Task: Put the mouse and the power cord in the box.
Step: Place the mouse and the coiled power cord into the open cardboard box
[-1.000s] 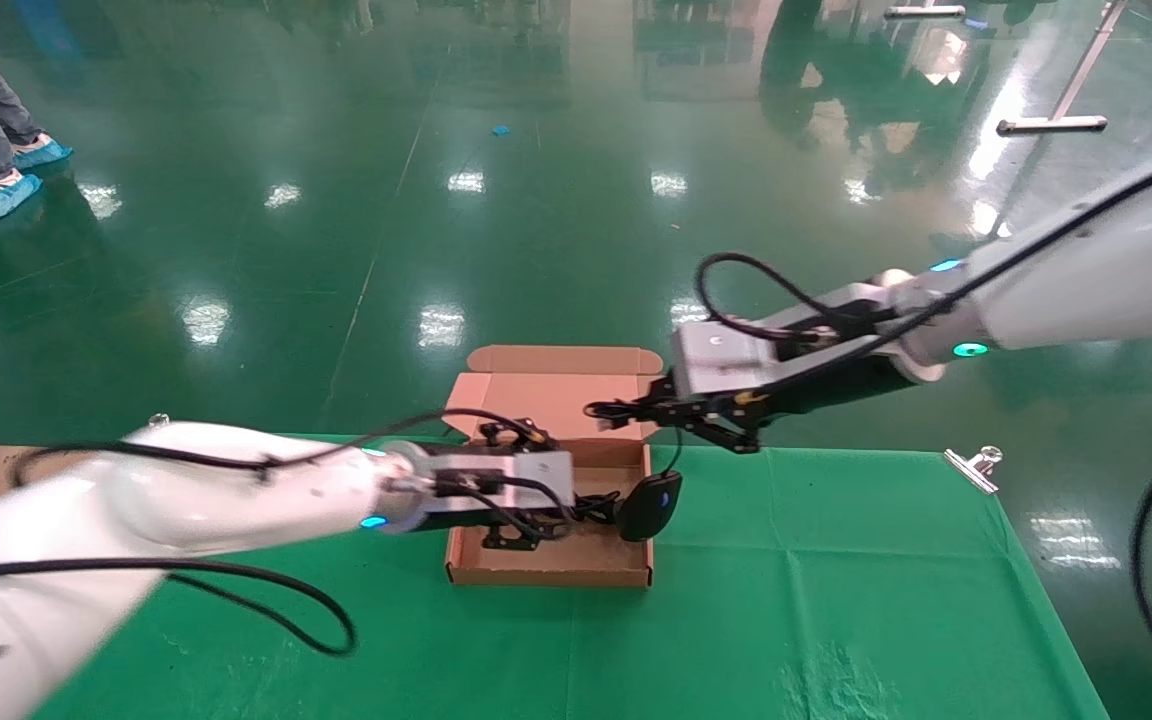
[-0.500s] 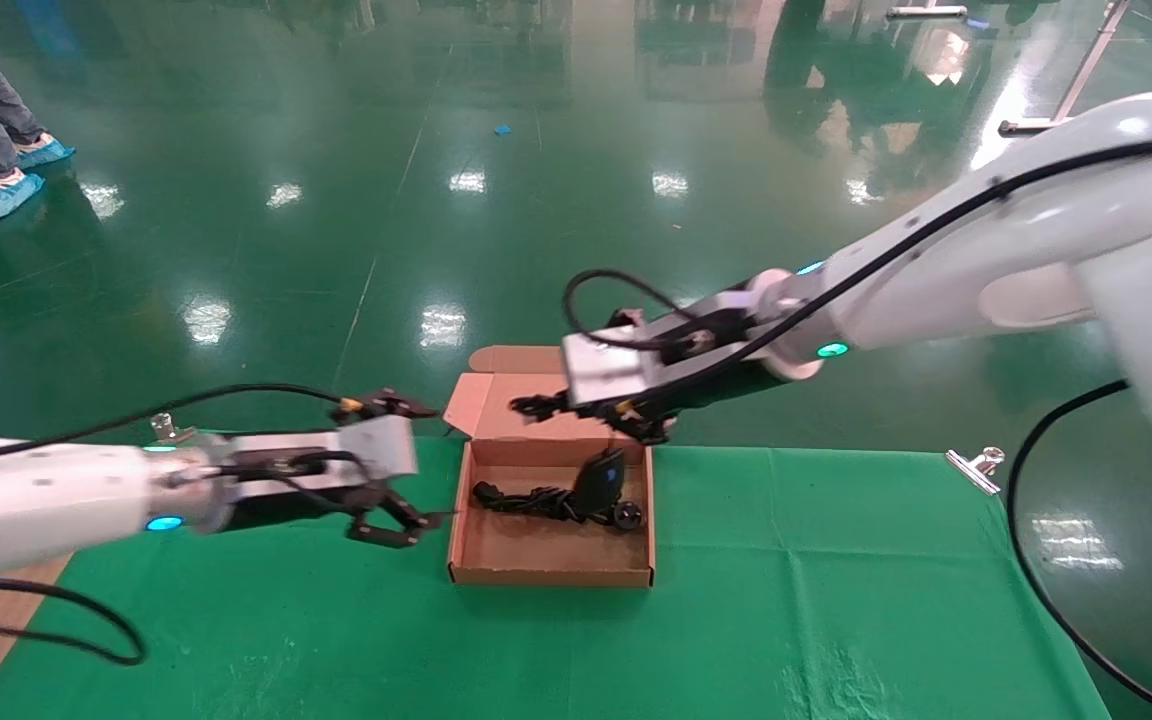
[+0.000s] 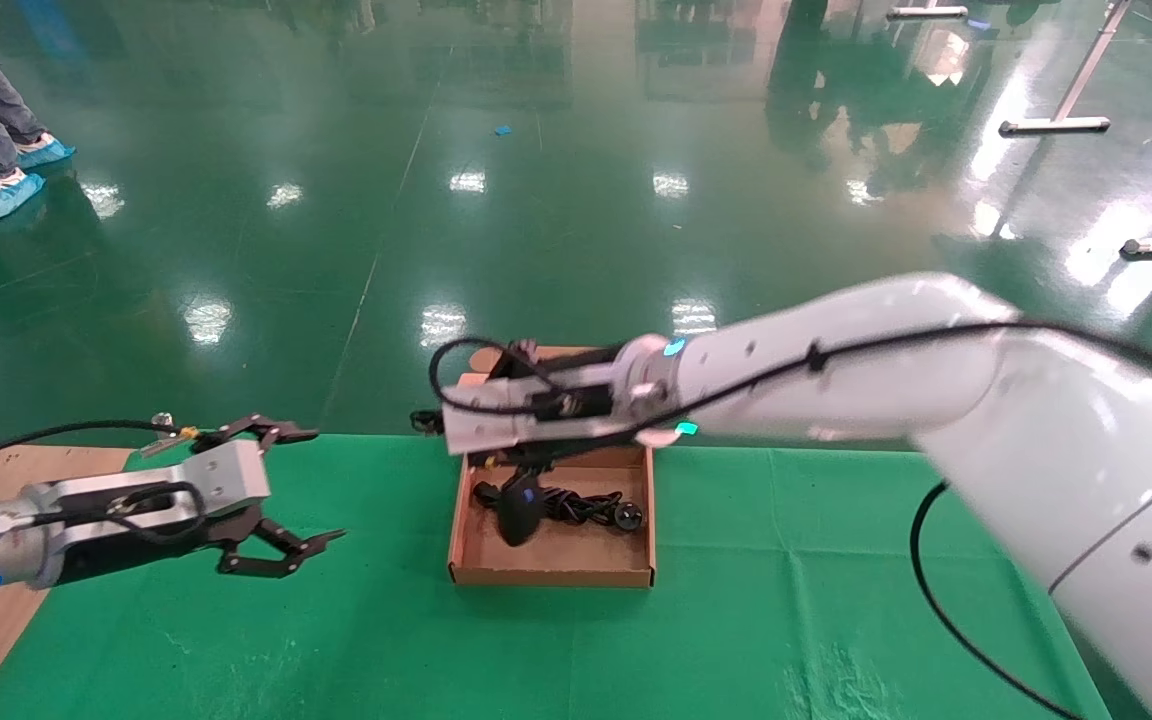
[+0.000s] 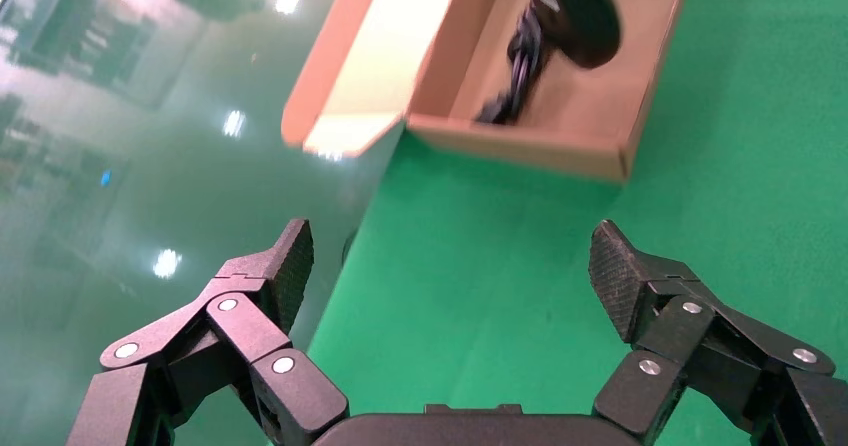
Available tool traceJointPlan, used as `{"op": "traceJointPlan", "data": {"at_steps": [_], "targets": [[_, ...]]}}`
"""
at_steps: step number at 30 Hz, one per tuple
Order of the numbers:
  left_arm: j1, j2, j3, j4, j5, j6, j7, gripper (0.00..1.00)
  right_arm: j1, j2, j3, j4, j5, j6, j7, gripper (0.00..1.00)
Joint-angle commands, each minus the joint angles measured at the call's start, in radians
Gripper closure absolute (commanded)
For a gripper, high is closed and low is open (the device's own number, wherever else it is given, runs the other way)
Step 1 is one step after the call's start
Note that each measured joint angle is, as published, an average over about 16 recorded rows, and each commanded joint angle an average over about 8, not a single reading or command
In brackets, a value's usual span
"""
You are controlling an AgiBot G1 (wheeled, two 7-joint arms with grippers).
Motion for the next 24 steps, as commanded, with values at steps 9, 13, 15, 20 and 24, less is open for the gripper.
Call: {"op": "traceJointPlan", "data": {"at_steps": [9,13,15,20,24], "targets": [[0.008,0.042,-0.012,0.162,-0.016,0.045,0.101,0.0,-0.051,0.004,-0.195,-0.002,0.051,0.155,0.079,1.0],[0.005,0.071,-0.013,0.213,-0.018,0.058,0.132,0.0,-0.059,0.005,-0.239,-0.035,0.06,0.181,0.085,1.0],[0.003,0.082,-0.014,0.234,-0.021,0.066,0.144,0.0,-0.063,0.006,-0.255,-0.046,0.065,0.19,0.082,1.0],[-0.006,0.096,-0.018,0.277,-0.025,0.084,0.169,0.0,-0.07,0.007,-0.287,-0.06,0.073,0.213,0.059,0.48],[-0.009,0.101,-0.02,0.297,-0.028,0.092,0.177,0.0,-0.075,0.007,-0.303,-0.061,0.074,0.229,0.044,0.0]]}}
